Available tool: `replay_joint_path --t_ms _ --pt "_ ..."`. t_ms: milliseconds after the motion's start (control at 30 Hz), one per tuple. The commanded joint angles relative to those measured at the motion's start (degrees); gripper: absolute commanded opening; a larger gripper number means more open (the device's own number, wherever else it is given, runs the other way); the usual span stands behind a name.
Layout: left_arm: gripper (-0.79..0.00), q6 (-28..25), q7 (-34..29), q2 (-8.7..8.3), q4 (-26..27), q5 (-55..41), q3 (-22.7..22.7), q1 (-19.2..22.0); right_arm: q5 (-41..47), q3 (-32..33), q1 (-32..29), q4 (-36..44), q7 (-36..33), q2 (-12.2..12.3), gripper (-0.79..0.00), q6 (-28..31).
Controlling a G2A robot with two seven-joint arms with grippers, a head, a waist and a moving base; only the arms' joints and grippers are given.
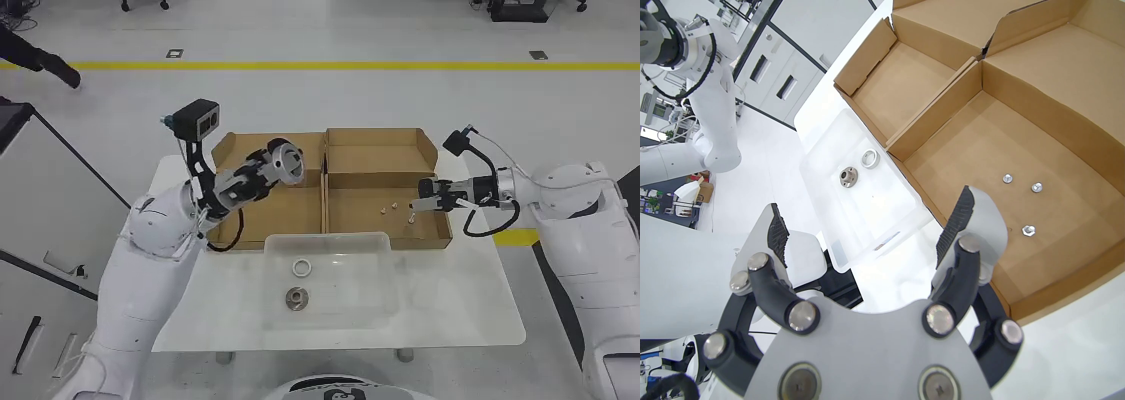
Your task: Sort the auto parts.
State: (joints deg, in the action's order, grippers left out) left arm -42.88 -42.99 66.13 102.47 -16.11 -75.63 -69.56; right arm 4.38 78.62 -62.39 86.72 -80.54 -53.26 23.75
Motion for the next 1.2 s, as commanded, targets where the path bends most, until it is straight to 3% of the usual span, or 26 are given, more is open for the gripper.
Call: replay_joint_path --t_ms 0,233,700,933,1167 --pt "-0.785 1.5 0.7 0.02 -1.6 3.0 -0.1 1.5 0.0 0.0 0.0 0.0 0.0 0.0 0.0 0.0" --pt "-0.785 8.3 -1.7 -0.33 -8.1 15.4 0.4 6.4 0.0 0.0 0.0 0.0 0.0 0.0 0.0 0.0" --pt "-0.785 14.2 -12.5 -1.81 -11.9 35.6 3.6 7.5 0.0 0.0 0.0 0.0 0.0 0.0 0.0 0.0" --pt "-0.785 12.7 -15.7 -1.37 -18.7 45.1 10.1 14.1 0.0 0.0 0.0 0.0 0.0 0.0 0.0 0.0" --pt "-0.785 10.8 -11.6 0.4 -28.7 52.6 17.9 21.9 0.0 0.0 0.0 0.0 0.0 0.0 0.0 0.0"
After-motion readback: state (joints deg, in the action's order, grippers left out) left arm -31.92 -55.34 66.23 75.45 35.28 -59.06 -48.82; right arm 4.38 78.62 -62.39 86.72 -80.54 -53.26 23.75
